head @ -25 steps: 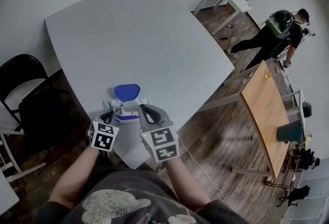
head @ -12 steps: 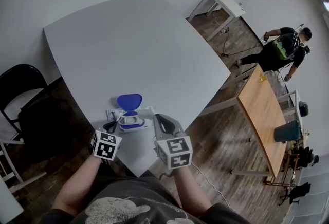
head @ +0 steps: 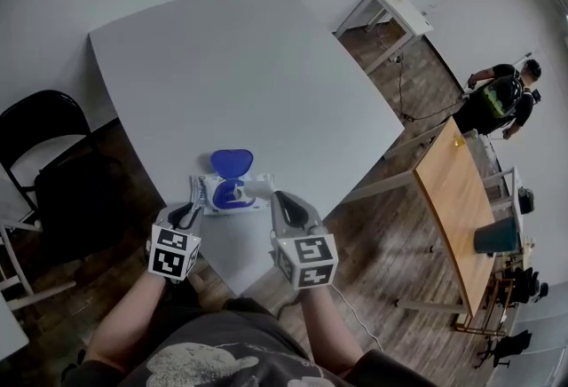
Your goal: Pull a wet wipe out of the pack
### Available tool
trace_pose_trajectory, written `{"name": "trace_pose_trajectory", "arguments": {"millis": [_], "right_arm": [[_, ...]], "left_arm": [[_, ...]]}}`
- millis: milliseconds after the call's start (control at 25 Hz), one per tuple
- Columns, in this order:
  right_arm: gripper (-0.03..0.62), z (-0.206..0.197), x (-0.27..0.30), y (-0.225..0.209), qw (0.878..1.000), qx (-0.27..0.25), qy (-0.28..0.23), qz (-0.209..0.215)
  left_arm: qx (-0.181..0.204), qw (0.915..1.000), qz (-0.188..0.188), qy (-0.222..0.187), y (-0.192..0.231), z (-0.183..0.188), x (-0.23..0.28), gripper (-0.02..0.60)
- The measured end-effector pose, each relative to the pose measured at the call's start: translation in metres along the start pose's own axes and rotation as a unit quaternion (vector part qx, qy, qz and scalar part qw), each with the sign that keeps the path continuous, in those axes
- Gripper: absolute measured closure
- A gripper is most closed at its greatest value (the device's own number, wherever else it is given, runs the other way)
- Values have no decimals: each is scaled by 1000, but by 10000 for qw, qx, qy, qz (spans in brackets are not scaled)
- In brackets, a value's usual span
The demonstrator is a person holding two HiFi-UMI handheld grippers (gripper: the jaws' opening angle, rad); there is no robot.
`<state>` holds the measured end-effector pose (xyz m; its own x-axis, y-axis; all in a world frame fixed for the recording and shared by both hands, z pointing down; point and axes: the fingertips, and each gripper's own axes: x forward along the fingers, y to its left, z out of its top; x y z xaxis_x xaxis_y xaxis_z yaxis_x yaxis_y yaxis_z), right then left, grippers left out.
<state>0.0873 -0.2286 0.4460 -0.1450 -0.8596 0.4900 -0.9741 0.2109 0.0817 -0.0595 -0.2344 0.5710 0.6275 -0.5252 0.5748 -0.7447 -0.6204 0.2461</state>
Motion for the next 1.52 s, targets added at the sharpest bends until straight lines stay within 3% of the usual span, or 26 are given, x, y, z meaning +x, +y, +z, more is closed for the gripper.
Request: {"name": "trace_pose_trajectory", "arguments": {"millis": [120, 320, 720, 1000, 1320, 1520], "right_arm": [[599, -1, -18, -2, 9994, -28, -247, 242], [599, -12, -58, -6, 9960, -60, -606, 654], [599, -43, -139, 3, 9872, -367, -901, 1263], [599, -53, -181, 16, 9826, -399, -1032, 1493], [600, -47, -203, 26, 9835, -381, -1202, 1294], [600, -53, -210, 39, 9871, -353, -963, 1228]], "left_arm": [[-254, 9984, 374, -330, -10, 5, -27, 486], [-266, 9921, 883, -846, -51, 0, -78, 494], [-362, 9820, 1184, -1429, -148, -23, -128, 518], [-425, 9742, 1451, -1676, -171, -32, -164, 535], [-343, 9766, 1192, -1758, -176, -29, -178, 540], [-349, 9761, 1037, -1878, -176, -22, -194, 555]]}}
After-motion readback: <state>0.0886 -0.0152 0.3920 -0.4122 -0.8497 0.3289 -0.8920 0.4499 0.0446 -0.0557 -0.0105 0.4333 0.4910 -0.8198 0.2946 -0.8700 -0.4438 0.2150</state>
